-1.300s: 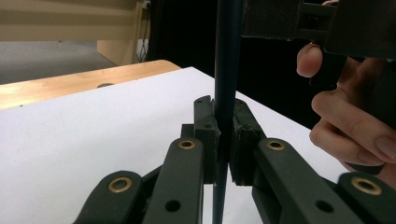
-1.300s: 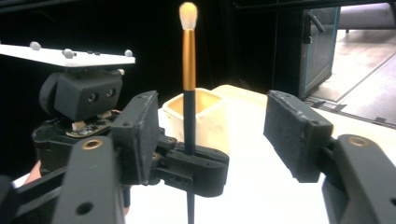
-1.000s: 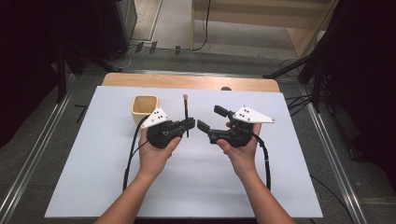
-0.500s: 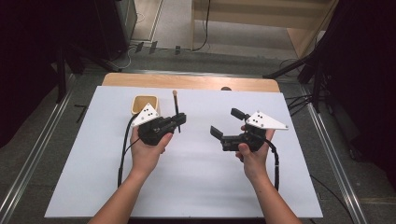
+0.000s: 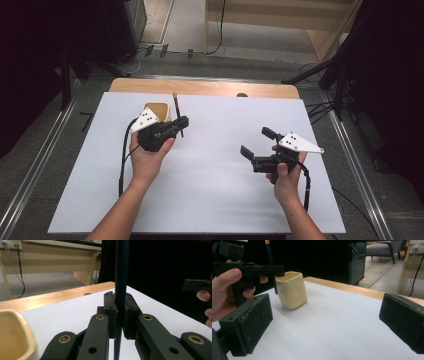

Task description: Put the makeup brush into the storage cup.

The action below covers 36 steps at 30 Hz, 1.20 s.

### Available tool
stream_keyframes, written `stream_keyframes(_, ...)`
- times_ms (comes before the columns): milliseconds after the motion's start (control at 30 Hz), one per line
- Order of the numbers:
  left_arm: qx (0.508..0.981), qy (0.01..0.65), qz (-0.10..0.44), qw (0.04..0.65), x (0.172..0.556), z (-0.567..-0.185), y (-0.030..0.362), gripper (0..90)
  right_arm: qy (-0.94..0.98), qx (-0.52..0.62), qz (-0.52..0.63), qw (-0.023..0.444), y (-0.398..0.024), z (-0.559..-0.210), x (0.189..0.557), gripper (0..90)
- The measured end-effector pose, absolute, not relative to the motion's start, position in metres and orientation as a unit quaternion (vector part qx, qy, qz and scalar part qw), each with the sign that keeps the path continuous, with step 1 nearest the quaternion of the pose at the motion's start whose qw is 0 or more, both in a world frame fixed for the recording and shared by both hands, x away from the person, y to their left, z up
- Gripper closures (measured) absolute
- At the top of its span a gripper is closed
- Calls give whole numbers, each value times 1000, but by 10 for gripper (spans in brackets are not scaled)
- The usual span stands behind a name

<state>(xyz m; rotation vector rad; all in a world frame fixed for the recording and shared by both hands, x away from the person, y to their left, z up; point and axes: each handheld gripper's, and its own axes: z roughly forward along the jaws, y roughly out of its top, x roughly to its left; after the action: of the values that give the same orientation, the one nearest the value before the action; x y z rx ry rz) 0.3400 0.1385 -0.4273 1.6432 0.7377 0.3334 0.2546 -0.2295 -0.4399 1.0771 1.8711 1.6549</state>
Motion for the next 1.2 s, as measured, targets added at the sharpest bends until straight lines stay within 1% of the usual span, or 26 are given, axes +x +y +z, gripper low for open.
stream_keyframes(300,705,330,160,607,344,-426,153,847,673,396,587,215,-248,-456,242,0)
stream_keyframes(800,689,346,192,607,357,-418,175,847,674,404,575,229,-264,-473,228,0)
stream_keyframes(1000,683,352,201,608,361,-415,181,847,672,405,575,232,-267,-477,223,35)
stream_keyframes(1200,679,357,207,607,366,-412,183,847,659,423,574,241,-279,-480,217,42)
